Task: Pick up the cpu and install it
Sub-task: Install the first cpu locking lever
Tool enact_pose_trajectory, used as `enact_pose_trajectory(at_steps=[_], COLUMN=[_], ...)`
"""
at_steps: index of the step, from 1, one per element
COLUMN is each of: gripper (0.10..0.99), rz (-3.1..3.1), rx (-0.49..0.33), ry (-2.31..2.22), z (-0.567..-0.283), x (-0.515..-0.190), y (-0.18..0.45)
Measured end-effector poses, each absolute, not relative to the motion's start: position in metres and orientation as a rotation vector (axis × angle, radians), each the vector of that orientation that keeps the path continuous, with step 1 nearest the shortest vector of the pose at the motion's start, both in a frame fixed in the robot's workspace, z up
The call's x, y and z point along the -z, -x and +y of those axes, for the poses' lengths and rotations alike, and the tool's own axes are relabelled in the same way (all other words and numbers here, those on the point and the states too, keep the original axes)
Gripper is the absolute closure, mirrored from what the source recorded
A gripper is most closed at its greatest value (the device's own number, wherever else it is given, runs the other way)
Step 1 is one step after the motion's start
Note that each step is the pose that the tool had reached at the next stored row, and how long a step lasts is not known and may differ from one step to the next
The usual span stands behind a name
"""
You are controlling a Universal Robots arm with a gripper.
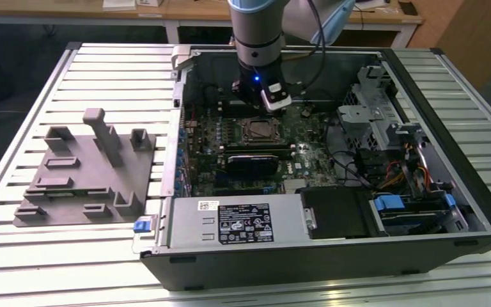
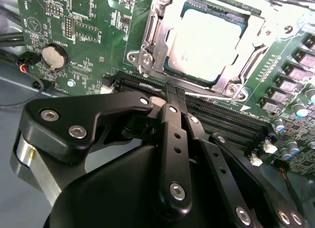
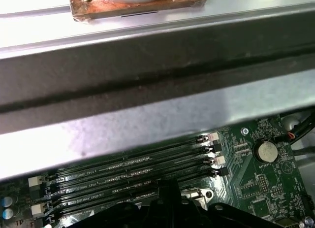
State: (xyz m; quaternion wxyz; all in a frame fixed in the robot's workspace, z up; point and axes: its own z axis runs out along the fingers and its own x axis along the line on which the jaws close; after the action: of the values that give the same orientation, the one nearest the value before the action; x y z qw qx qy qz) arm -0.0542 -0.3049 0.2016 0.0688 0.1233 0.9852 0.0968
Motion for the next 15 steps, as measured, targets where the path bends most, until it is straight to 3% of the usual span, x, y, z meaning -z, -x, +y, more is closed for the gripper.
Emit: enact_pose_trajectory(at_steps=[15], gripper=[0.980], rz=[2.965], rx=[-0.282], ry=[-0.379], z=[-0.3013], x=[-0.2000], y=[0.0536])
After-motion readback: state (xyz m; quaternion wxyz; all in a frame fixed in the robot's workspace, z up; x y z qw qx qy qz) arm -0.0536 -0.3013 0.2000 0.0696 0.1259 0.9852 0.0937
